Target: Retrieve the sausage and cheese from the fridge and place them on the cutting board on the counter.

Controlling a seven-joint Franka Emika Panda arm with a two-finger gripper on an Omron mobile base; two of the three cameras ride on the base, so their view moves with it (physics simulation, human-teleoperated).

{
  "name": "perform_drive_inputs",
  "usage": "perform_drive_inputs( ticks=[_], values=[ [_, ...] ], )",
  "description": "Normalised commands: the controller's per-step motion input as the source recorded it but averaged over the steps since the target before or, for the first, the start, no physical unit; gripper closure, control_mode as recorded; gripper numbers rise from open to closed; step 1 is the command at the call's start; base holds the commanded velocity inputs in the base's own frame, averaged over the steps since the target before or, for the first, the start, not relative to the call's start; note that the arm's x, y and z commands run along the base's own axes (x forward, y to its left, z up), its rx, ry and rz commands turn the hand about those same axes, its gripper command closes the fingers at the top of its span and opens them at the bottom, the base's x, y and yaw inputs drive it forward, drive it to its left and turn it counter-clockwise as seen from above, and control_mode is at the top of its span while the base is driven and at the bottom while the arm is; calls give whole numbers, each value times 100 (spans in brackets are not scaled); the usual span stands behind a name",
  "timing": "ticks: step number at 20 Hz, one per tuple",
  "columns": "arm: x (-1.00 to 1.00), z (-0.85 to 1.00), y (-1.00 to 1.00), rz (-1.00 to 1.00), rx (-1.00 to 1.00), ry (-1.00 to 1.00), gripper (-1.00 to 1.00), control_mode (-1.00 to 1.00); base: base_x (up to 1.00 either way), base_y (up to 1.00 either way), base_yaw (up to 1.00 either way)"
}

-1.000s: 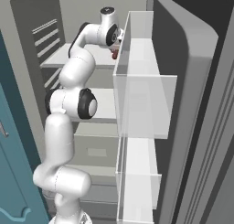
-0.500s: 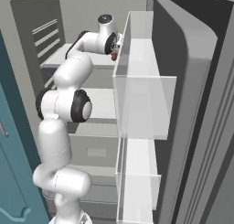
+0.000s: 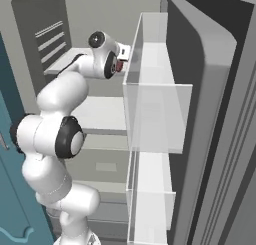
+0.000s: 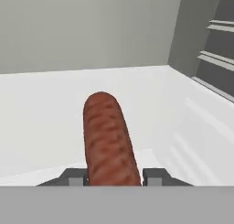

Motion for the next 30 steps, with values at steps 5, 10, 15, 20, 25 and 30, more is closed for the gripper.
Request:
perform_drive_inputs(
  ticks=[5,10,15,20,25,30],
  values=[
    [-78,88,0,-2,9,36,100,-100,0,0,0],
    [-83,82,2,0,5,30,100,-100,0,0,0],
    [-100,-8,18,0,0,1,100,-100,0,0,0],
    [-100,-6,21,0,0,2,100,-100,0,0,0],
    [-100,0,14,0,1,4,100,-100,0,0,0],
    [-100,0,0,0,2,-19,100,-100,0,0,0]
  ],
)
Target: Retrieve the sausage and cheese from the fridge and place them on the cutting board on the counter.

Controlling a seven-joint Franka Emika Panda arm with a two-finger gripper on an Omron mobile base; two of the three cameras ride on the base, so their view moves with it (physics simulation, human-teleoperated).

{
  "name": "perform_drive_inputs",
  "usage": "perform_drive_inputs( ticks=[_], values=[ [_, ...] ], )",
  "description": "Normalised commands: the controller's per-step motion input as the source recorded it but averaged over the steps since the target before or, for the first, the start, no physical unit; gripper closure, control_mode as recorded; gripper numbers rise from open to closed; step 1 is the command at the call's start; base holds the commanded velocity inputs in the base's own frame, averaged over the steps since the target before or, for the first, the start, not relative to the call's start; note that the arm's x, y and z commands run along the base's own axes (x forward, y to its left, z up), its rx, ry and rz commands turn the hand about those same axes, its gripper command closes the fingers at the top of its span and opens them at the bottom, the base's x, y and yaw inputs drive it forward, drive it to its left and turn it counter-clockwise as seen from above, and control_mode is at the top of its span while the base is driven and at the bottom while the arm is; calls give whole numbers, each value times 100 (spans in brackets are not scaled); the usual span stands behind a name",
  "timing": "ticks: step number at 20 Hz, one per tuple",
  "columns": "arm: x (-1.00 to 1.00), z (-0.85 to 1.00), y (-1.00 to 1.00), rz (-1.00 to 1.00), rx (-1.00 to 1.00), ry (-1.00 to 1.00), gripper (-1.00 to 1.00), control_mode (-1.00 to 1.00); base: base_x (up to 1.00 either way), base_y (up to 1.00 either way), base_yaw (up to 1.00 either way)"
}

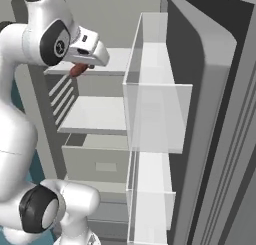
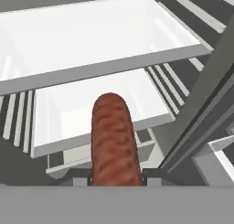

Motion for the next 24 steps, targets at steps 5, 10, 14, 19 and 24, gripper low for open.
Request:
perform_drive_inputs(
  ticks=[5,10,14,19,24],
  values=[
    [-100,-22,4,0,0,-37,100,-100,0,0,0],
    [-100,-20,0,0,4,-20,100,-100,0,0,0],
    [-66,0,0,0,6,-1,100,-100,0,0,0],
    [-47,0,0,1,3,2,100,-100,0,0,0],
    [-37,-2,1,0,0,11,100,-100,0,0,0]
  ],
)
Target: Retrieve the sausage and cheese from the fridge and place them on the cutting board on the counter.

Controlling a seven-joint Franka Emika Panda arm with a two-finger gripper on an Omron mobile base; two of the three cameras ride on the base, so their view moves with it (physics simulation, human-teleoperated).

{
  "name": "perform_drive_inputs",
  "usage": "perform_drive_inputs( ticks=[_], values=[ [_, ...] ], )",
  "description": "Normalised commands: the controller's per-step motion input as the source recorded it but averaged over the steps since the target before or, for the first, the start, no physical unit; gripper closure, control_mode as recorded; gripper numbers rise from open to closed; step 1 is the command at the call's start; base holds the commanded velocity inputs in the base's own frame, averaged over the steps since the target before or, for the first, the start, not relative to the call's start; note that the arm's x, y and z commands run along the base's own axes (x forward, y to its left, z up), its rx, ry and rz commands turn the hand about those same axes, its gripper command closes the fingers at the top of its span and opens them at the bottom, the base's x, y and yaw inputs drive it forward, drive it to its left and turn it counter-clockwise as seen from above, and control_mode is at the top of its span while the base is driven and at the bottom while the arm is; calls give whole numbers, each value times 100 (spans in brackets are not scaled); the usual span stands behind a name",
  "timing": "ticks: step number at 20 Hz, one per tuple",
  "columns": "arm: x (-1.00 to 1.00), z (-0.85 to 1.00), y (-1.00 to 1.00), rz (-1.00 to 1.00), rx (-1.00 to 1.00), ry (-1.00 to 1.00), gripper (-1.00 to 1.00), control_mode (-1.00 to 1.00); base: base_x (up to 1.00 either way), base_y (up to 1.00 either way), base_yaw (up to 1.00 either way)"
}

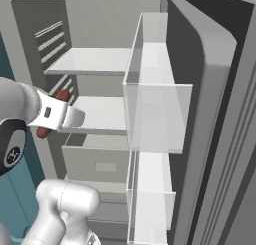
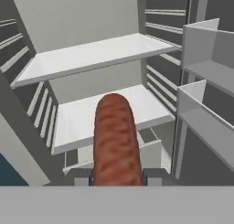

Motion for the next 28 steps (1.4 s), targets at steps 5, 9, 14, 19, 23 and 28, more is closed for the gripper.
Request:
perform_drive_inputs(
  ticks=[5,9,14,19,23,28],
  values=[
    [-36,-13,1,0,0,10,100,-100,0,0,0],
    [-8,-3,0,0,-1,1,100,-100,0,0,0],
    [0,0,0,0,0,0,100,100,-60,10,-3],
    [0,0,0,0,0,0,100,100,-100,11,-25],
    [0,0,0,0,0,0,100,100,-100,16,-23],
    [0,0,0,0,0,0,100,100,-100,5,-44]
  ],
)
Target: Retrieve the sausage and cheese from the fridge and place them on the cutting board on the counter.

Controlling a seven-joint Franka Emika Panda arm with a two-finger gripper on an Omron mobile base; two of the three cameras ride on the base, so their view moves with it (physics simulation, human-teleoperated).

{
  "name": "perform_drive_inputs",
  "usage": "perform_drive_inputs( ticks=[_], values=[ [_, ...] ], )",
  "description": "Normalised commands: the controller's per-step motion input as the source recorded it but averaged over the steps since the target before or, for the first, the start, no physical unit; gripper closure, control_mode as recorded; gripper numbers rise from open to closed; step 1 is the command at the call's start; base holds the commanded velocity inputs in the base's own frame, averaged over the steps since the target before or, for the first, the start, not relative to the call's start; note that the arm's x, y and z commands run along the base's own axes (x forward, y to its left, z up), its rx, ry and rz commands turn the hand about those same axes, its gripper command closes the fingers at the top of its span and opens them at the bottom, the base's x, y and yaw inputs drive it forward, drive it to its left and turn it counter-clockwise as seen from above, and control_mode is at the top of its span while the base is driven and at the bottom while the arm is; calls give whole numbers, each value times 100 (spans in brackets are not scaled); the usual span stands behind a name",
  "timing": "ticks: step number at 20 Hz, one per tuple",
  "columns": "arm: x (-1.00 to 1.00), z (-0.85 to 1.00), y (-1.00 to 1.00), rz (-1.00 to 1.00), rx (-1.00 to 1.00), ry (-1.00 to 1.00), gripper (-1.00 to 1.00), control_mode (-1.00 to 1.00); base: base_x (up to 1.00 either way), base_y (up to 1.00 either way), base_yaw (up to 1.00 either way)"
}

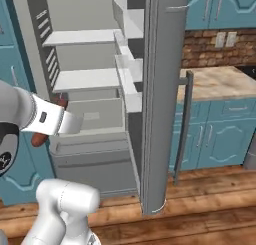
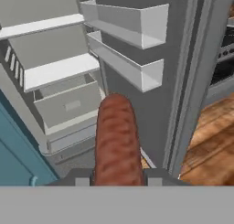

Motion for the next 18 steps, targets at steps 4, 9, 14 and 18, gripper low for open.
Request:
perform_drive_inputs(
  ticks=[4,9,14,18],
  values=[
    [0,0,0,0,0,0,100,100,-63,1,-83],
    [0,0,0,0,0,0,100,100,-47,0,-87],
    [0,0,0,0,0,0,100,100,-33,-1,-86],
    [0,0,0,0,0,0,100,100,54,-5,-69]
  ],
)
